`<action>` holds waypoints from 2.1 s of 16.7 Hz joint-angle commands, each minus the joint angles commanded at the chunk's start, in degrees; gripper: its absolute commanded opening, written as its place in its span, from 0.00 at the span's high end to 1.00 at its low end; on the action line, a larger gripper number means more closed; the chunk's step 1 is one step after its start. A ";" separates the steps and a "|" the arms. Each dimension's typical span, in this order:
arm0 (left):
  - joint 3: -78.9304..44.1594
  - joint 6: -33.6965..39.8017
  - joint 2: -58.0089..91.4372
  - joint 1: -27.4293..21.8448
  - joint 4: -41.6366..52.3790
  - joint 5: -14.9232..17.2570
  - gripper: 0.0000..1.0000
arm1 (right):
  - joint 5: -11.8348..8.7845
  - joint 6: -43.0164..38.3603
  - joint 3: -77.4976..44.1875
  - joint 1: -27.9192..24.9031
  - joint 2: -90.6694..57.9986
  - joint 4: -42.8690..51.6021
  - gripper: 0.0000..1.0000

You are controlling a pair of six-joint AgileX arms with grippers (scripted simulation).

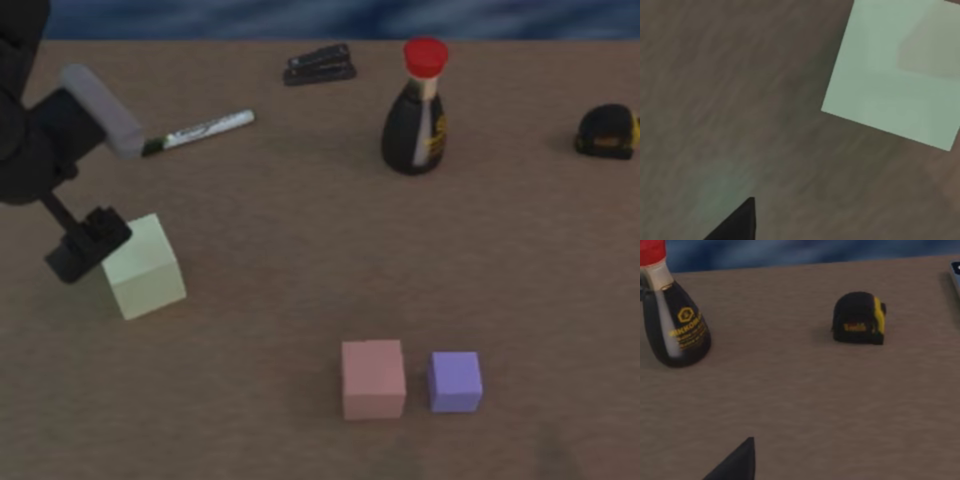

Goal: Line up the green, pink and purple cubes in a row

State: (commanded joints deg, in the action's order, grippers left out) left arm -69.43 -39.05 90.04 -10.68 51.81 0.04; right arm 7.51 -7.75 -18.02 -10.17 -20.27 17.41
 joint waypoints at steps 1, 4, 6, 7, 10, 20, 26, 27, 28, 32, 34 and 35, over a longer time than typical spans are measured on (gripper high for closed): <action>-3.40 -1.87 4.12 -0.52 2.42 0.02 0.00 | -0.91 1.59 3.41 1.75 3.56 -2.82 0.00; -12.39 -6.71 15.18 -1.85 8.51 0.04 0.00 | -3.91 5.23 11.54 6.00 12.50 -10.32 0.00; -16.76 -9.03 20.36 -2.49 11.31 0.04 0.00 | -5.72 6.70 15.11 7.93 16.94 -14.06 0.00; -18.42 -9.90 22.19 -2.73 12.34 0.04 0.00 | -6.44 7.16 16.34 8.62 18.49 -15.44 0.00; -20.85 -11.14 24.64 -3.07 13.79 0.04 0.00 | -7.51 7.75 18.02 9.59 20.27 -17.41 0.00; -14.92 -11.28 27.95 -2.95 4.30 0.07 0.00 | -7.51 7.75 18.02 9.59 20.27 -17.41 0.00; -9.30 -11.35 31.33 -2.96 -4.46 0.09 0.00 | -7.51 7.75 18.02 9.59 20.27 -17.41 0.00; -9.30 -11.35 31.33 -2.96 -4.46 0.09 0.00 | -7.51 7.75 18.02 9.59 20.27 -17.41 0.00; -9.30 -11.35 31.33 -2.96 -4.46 0.09 0.00 | -7.51 7.75 18.02 9.59 20.27 -17.41 0.00; -9.30 -11.35 31.33 -2.96 -4.46 0.09 0.23 | -7.51 7.75 18.02 9.59 20.27 -17.41 0.00; -9.30 -11.35 31.33 -2.96 -4.46 0.09 0.38 | -7.51 7.75 18.02 9.59 20.27 -17.41 0.00; -9.30 -11.35 31.33 -2.96 -4.46 0.09 0.45 | -7.51 7.75 18.02 9.59 20.27 -17.41 0.00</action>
State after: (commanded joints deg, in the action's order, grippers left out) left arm -78.73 -50.40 121.37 -13.64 47.36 0.13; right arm 0.00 0.00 0.00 -0.57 0.00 0.00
